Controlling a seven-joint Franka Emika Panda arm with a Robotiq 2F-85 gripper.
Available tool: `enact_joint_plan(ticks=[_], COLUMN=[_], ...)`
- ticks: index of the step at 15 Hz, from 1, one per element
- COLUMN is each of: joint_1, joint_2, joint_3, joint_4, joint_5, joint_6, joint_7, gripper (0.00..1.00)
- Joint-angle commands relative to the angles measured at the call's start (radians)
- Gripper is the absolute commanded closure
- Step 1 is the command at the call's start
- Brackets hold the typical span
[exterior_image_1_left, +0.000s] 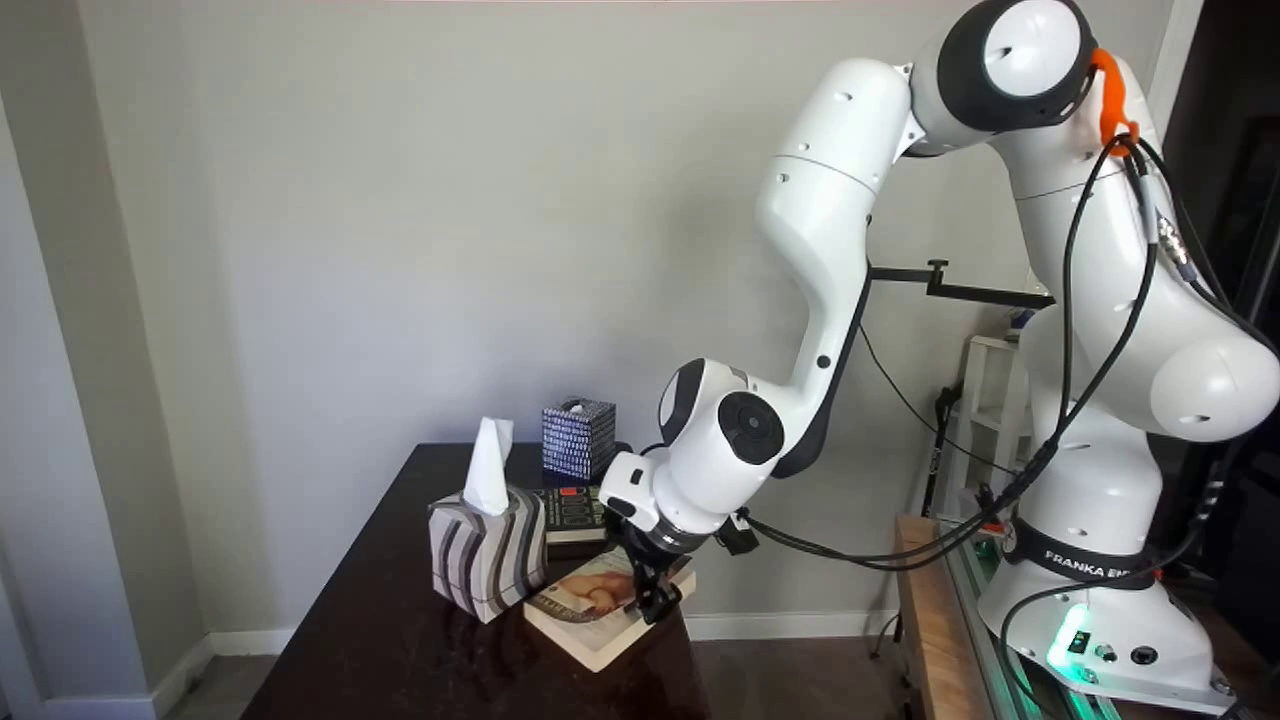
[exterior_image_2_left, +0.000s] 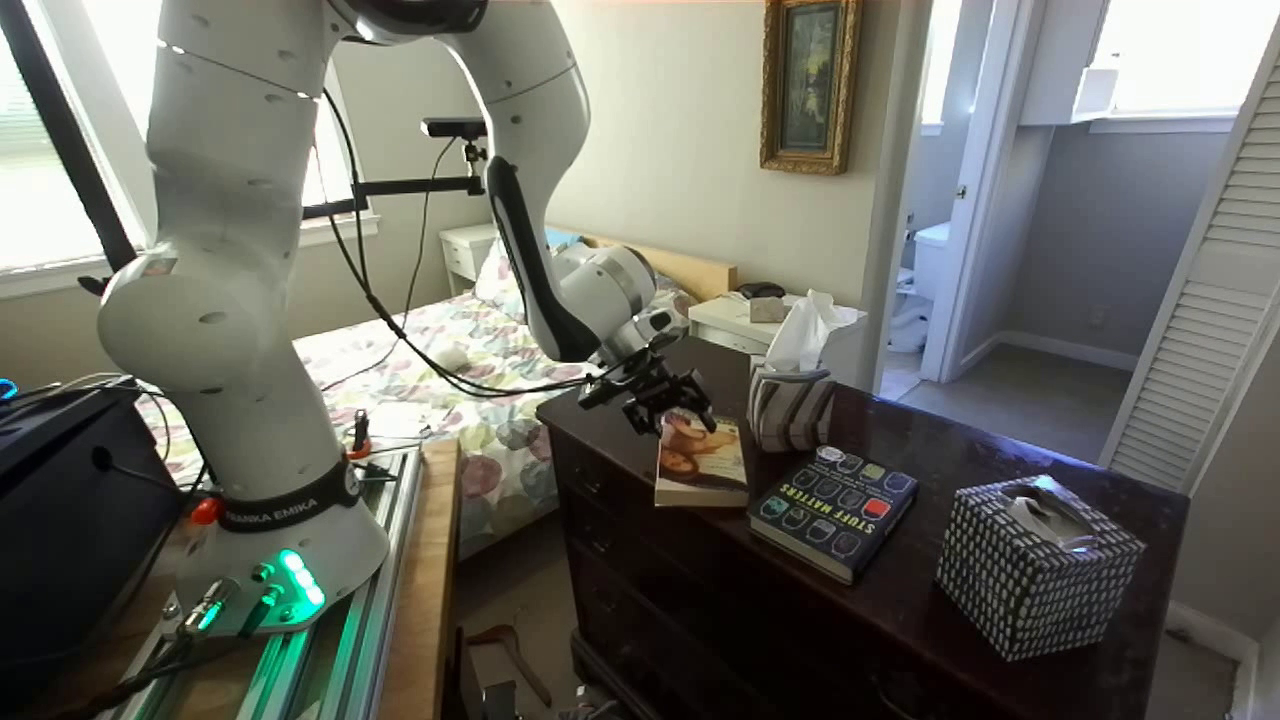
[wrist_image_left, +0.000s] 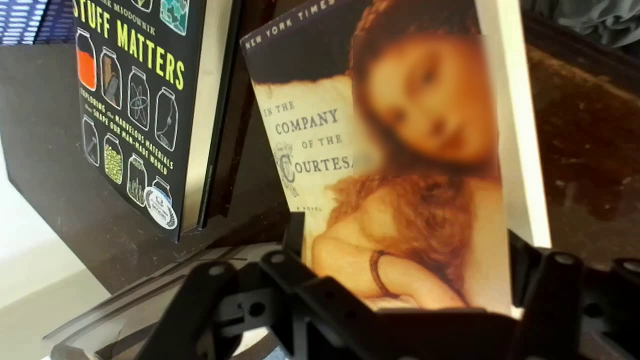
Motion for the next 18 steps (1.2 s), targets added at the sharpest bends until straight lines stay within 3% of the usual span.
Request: enact_joint_plan(ticks=[1, 8, 9, 18], joint_1=[-0.005, -0.008, -0.008, -0.010], joint_2=[0.020, 0.005, -0.004, -0.180], joint_3=[-0.011, -0.016, -0.016, -0.010], joint_4=[0.013, -0.003, -0.009, -0.104], joint_5=[-0.042, -0.024, -0.018, 0.048], joint_6=[-0.012, 0.002, 0.003, 0.008], joint_7=[0.071, 0.082, 0.080, 0.003], gripper=[0.46, 0.95, 0.99, 1.00])
